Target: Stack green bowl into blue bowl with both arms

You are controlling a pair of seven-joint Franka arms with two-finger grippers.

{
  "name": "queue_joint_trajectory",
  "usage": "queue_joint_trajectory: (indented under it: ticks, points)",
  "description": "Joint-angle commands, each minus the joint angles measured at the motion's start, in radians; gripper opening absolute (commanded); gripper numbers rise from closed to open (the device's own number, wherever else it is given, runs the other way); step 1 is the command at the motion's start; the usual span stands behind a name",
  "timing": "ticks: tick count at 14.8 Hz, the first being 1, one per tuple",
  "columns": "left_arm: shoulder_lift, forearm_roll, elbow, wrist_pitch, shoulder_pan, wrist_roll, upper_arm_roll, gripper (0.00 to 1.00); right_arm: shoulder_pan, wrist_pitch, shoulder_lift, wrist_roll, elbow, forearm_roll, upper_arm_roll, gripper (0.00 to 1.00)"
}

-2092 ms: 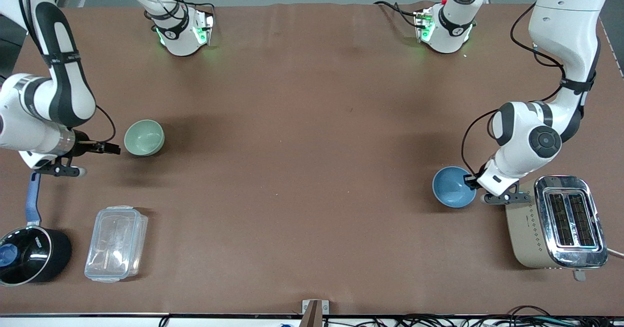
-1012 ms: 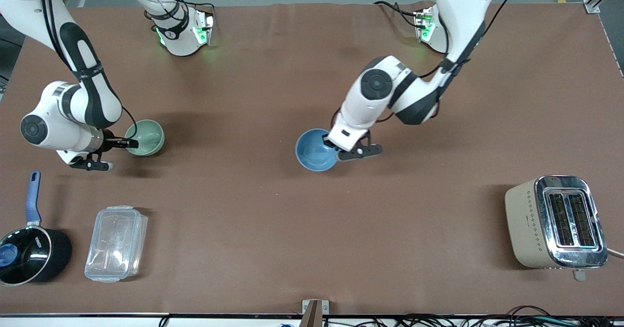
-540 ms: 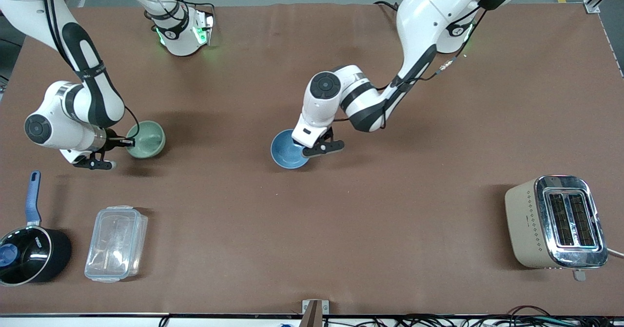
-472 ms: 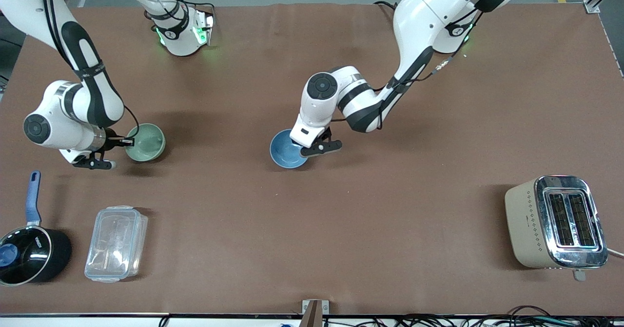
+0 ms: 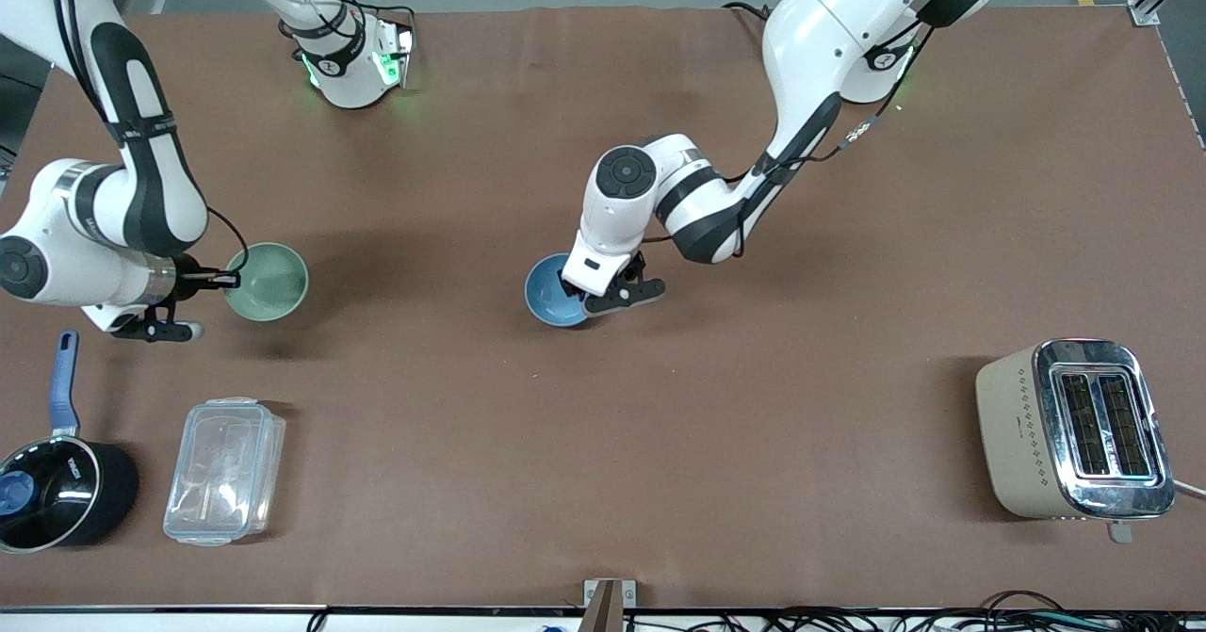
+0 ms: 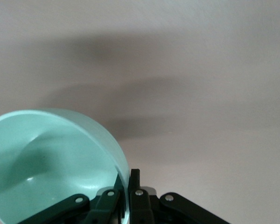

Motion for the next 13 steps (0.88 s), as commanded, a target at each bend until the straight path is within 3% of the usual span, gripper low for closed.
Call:
queue_joint_trajectory:
  ticks: [1, 5, 11, 13]
  points:
    - [-0.116, 0.024, 0.039, -0.161, 0.08, 0.018, -0.003, 1.0, 0.061, -0.112, -0.006, 0.068, 0.093, 0.09, -0.001, 0.04]
    - [-0.29, 0.024, 0.081, -0.368, 0.216, 0.092, -0.003, 1.0, 0.176, -0.136, -0.006, 0.221, 0.127, 0.212, -0.001, 0.04]
    - [-0.474, -0.023, 0.089, -0.551, 0.42, 0.518, -0.014, 1.0, 0.429, -0.042, -0.005, 0.496, 0.131, 0.377, -0.002, 0.04]
    - [-0.52, -0.119, 0.089, -0.597, 0.482, 0.691, -0.008, 1.0, 0.524, 0.026, -0.002, 0.588, 0.131, 0.396, -0.002, 0.04]
